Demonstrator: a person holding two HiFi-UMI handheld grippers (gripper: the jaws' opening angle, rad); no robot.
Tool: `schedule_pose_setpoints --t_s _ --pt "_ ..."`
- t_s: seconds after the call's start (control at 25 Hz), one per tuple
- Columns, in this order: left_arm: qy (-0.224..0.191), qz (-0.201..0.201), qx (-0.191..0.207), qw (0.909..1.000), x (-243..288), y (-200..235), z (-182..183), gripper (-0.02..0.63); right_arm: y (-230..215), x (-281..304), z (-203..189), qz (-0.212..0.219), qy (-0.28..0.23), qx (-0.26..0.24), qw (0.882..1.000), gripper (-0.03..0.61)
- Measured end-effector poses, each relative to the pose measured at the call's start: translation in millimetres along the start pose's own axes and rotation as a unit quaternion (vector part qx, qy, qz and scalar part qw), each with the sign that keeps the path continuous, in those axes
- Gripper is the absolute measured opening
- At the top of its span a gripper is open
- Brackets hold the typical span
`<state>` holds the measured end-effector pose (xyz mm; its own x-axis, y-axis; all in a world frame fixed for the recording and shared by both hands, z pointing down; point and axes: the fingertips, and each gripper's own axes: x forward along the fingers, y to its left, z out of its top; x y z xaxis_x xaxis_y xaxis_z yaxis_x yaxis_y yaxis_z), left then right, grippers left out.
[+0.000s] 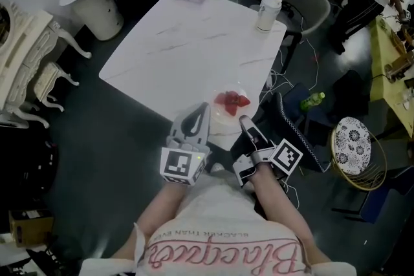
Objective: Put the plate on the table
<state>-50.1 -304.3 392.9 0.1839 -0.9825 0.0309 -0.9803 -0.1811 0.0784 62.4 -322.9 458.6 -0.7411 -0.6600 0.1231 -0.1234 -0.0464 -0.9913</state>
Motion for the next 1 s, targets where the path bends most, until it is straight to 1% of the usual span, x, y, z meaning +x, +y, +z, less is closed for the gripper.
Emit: schedule_pose_setpoints --t_s 0.12,0.28,0.68,0.84,1.0 --pt "0.006 0.007 -0.005 0.9999 12.1 9.3 -6.1 0.005 -5.1 10.6 10.0 -0.006 -0.001 0.003 1.0 0.014" --pt "0.016 0.006 -0.009 0.9998 26.4 21.2 -13.2 0.005 -10.5 26.6 16.2 -0.018 -0.002 0.005 1.0 0.014" --pt "0.05 -0.021 -0.017 0.9984 83.6 68.0 -26.7 0.005 -23.4 86.4 40.5 -0.071 -0.01 -0.005 0.997 0.014" --pt "0.069 -0.031 -0.021 0.9969 104.8 88.6 -38.5 0.005 -28.6 117.0 44.3 -0.087 0.004 -0.018 0.996 0.014" --pt "0.088 -0.041 -0.025 0.9949 121.4 104.4 -53.0 0.005 -43.4 139.9 47.7 -0.11 0.02 -0.025 0.993 0.014"
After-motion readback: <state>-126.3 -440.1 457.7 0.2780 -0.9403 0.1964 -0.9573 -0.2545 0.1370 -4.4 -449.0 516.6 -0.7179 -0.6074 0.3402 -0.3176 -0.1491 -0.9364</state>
